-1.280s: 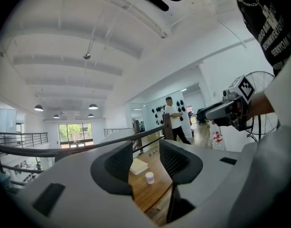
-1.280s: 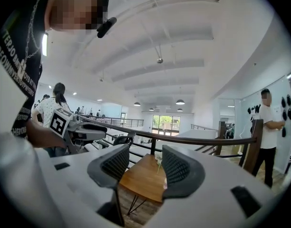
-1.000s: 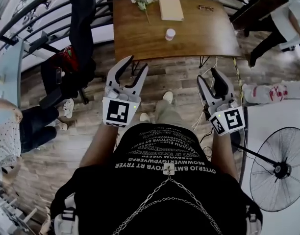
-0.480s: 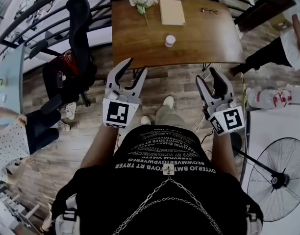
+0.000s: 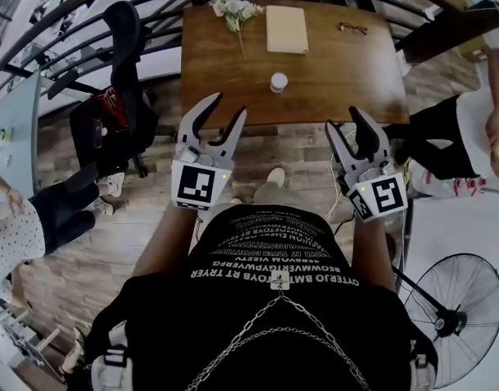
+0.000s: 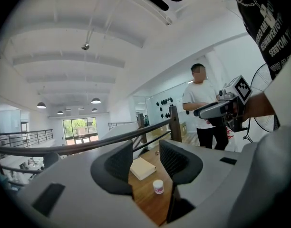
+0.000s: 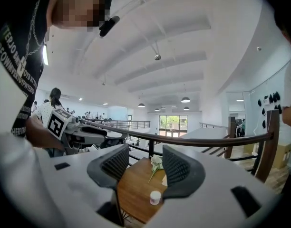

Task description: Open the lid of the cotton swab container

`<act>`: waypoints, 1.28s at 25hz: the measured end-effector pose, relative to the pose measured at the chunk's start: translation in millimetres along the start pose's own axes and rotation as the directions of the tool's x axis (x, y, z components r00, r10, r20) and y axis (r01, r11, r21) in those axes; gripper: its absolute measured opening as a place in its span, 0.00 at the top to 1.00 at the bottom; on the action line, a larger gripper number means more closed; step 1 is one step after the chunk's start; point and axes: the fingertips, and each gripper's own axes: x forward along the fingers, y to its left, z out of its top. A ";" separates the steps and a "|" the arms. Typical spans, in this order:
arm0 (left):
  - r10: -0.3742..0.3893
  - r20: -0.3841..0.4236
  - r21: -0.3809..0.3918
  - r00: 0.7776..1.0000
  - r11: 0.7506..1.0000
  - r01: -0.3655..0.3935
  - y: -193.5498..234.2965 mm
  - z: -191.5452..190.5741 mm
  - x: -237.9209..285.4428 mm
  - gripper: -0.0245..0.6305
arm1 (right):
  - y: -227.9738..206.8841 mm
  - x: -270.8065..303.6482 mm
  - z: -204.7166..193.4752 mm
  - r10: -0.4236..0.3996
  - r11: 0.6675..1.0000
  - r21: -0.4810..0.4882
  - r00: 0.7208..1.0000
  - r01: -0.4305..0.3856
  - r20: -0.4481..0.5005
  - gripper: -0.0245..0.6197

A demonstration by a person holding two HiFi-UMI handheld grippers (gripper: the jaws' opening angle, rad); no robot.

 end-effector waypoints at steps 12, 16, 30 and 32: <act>0.085 -0.029 0.004 0.996 0.996 -0.085 -5.5 1.1 60.0 0.69 | -73.9 29.7 1.1 0.097 0.995 -0.002 0.995 -0.097 0.034 0.65; 0.099 -0.055 -0.009 0.994 0.995 -0.100 -13.6 -11.4 65.8 0.69 | -86.9 38.6 0.0 0.124 0.992 -0.003 0.991 -0.124 0.043 0.65; 0.003 -0.124 -0.029 0.992 1.000 -0.007 -12.0 -90.3 124.8 0.68 | -123.0 63.8 -20.3 0.043 0.999 0.034 0.999 -0.043 -0.003 0.65; -0.019 -0.138 -0.027 0.990 1.000 0.016 -12.5 -107.9 137.9 0.68 | -131.6 66.9 -21.3 0.017 0.999 0.035 1.000 -0.017 -0.014 0.65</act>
